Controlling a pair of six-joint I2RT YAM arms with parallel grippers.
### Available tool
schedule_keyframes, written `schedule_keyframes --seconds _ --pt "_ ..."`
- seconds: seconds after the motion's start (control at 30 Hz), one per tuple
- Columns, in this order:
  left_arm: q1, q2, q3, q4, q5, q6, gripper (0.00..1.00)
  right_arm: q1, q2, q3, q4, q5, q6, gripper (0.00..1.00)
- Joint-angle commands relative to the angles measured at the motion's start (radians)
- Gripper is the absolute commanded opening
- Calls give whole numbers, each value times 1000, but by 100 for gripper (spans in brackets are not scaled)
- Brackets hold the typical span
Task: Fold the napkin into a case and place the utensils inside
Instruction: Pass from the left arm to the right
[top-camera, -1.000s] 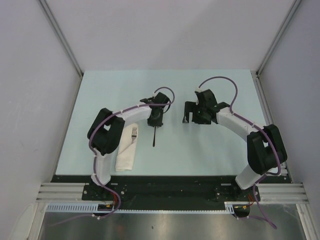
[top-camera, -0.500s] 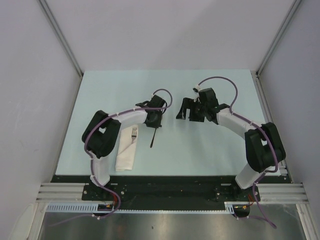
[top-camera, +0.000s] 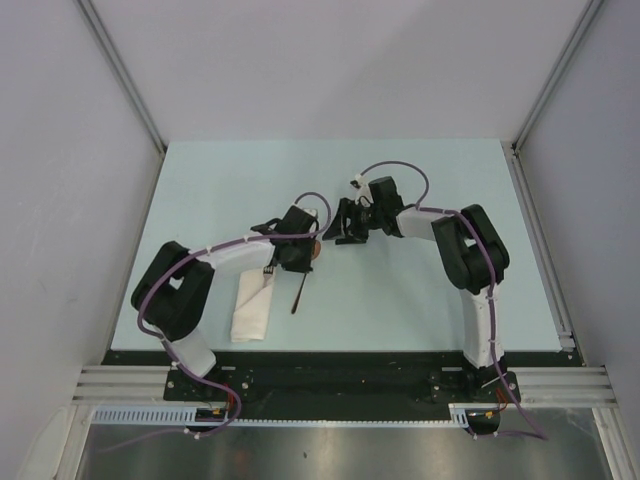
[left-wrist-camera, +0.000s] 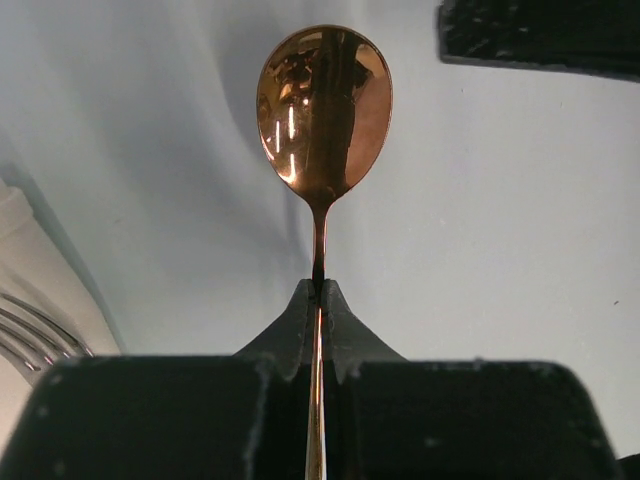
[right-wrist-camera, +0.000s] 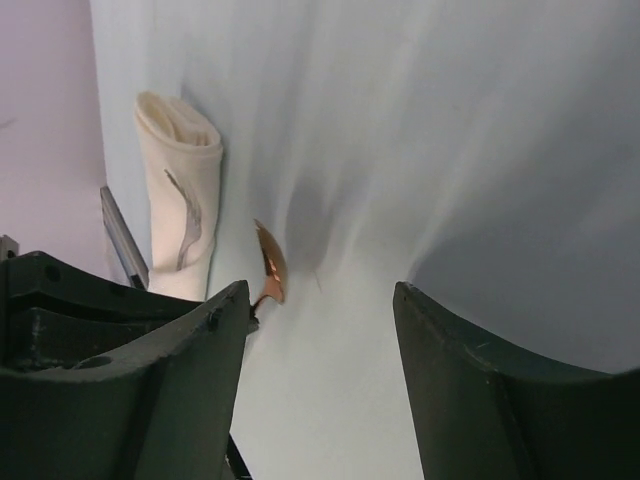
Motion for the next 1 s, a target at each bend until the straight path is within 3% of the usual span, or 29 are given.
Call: schedule_keyframes --seconds 0.0,0.27,0.47,0.53,0.57,0.67,0.83,0.97 --pt "-12 -67 -30 52 25 -9 0 30 51 68 87 -113 12 63" --pt "-18 -110 -47 46 5 0 0 79 111 111 104 -163 34 43" --pt "-18 -145 -65 30 -9 -10 1 80 128 142 183 -196 80 1" --pt "-14 -180 -96 44 -2 -47 14 83 128 177 196 -196 75 0" --pt "-9 -229 -110 52 -2 -64 29 83 125 188 217 -190 75 0" --pt "5 -328 -159 30 -63 -127 38 83 118 229 275 -154 81 0" --pt "49 -585 -281 -43 -159 -246 38 82 114 311 352 -83 97 0" --pt "75 -752 -404 -80 -167 -369 21 109 182 475 275 -83 23 0"
